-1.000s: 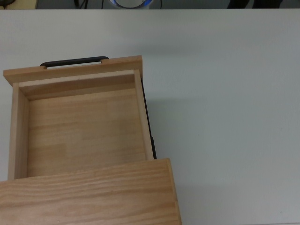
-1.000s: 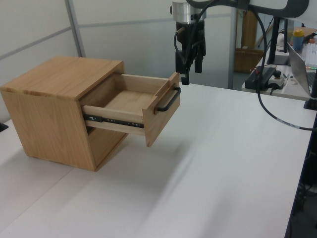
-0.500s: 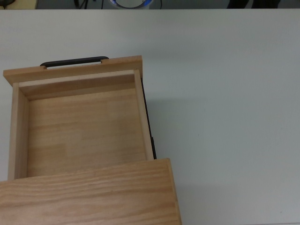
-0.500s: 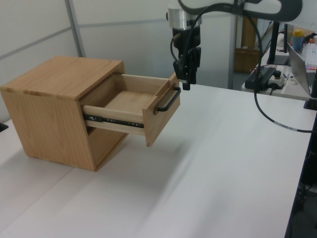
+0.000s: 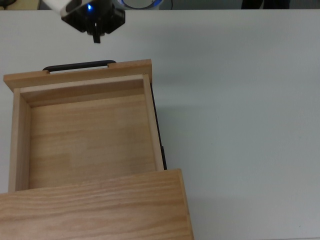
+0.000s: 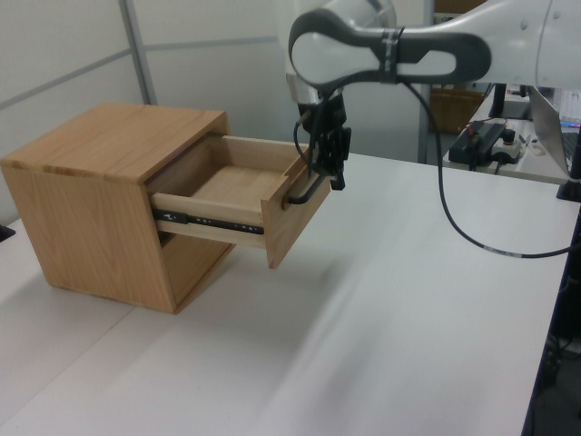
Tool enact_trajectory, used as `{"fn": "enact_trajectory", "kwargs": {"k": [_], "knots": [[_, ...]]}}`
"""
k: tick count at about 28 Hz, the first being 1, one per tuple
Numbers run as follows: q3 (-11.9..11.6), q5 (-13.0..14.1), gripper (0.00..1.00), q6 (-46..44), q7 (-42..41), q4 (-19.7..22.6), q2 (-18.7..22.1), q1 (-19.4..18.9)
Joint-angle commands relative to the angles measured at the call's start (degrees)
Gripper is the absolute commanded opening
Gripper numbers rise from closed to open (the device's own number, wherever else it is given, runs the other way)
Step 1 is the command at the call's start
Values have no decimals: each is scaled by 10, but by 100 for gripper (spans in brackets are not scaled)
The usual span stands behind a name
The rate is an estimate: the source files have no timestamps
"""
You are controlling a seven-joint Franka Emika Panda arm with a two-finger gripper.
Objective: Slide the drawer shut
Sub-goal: 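Push the drawer front with the gripper into the cabinet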
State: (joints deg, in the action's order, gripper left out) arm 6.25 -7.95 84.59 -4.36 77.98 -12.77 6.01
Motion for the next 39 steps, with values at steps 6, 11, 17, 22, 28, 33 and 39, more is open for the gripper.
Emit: {"fn": "enact_trajectory", "kwargs": {"k": [6,11,17,22,28,33,39], "knots": [[-2,-15,0,67,-3,14,-16,1],[-2,-12,0,92,3,14,-16,-2],[-1,-8,0,118,6,14,-17,-3],[-1,-7,0,162,7,15,-27,-4],[1,-6,0,252,9,15,-45,-9],[0,-8,0,336,19,15,-67,-21],[-1,-8,0,468,18,15,-91,-21]]}}
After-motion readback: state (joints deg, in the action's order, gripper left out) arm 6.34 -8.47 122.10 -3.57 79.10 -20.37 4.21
